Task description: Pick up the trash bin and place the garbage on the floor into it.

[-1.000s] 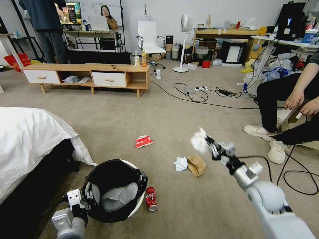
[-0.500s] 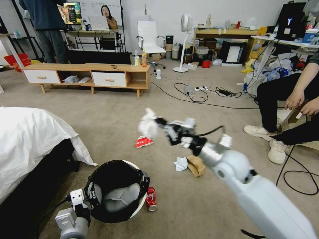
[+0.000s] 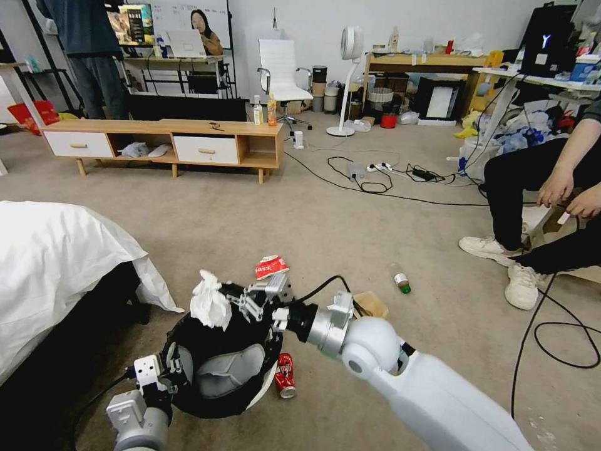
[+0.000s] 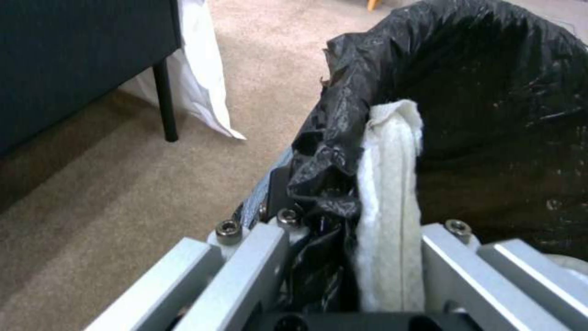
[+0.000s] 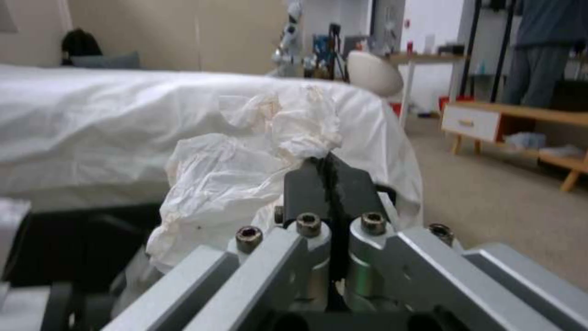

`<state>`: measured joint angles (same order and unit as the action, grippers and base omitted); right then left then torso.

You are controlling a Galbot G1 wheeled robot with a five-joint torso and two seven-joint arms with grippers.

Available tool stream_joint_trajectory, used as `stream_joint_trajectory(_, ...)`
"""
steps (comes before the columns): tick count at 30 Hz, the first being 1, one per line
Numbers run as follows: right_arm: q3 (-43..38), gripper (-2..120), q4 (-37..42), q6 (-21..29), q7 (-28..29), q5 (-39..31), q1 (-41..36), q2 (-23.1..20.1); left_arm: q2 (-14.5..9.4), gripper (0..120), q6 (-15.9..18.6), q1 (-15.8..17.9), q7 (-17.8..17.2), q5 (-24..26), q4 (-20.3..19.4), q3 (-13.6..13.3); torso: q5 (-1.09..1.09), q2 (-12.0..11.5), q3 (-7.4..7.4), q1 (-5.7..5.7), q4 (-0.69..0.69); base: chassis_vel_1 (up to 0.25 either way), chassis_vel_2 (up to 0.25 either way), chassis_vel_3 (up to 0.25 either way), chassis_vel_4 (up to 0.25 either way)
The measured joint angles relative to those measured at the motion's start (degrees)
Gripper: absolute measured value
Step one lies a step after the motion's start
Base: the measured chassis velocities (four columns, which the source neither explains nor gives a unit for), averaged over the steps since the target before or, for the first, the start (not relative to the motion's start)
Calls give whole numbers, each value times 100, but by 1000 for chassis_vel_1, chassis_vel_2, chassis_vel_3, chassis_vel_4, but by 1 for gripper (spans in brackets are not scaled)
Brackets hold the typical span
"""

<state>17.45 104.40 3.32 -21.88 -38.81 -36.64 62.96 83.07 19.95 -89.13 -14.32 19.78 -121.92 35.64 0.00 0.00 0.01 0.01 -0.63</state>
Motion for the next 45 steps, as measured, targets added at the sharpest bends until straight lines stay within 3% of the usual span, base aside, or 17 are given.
stream_joint_trajectory(10, 20, 0, -25, 53, 62, 248, -269, -273, -2, 6, -6, -35, 1, 13, -63, 36, 0, 0, 0, 0, 0, 0, 0, 0, 0)
stream_joint_trajectory(22, 32, 0, -92, 105, 329, 371, -339, -259, -4, 6, -22, -63, 8, 13, -126, 60, 0, 0, 0, 0, 0, 0, 0, 0, 0)
stream_joint_trajectory(37, 301, 51, -146, 413, 755, 524, -278, -154, 15, 6, -36, -95, 15, 12, -207, -18, 0, 0, 0, 0, 0, 0, 0, 0, 0)
stream_joint_trajectory(43, 378, 78, -3, 912, 1051, 354, -284, -149, 16, 6, -37, -67, 14, -3, -211, -121, 0, 0, 0, 0, 0, 0, 0, 0, 0)
stream_joint_trajectory(45, 380, 81, 0, 920, 1054, 360, -289, -149, 16, 6, -37, -64, 14, -3, -211, -123, 0, 0, 0, 0, 0, 0, 0, 0, 0)
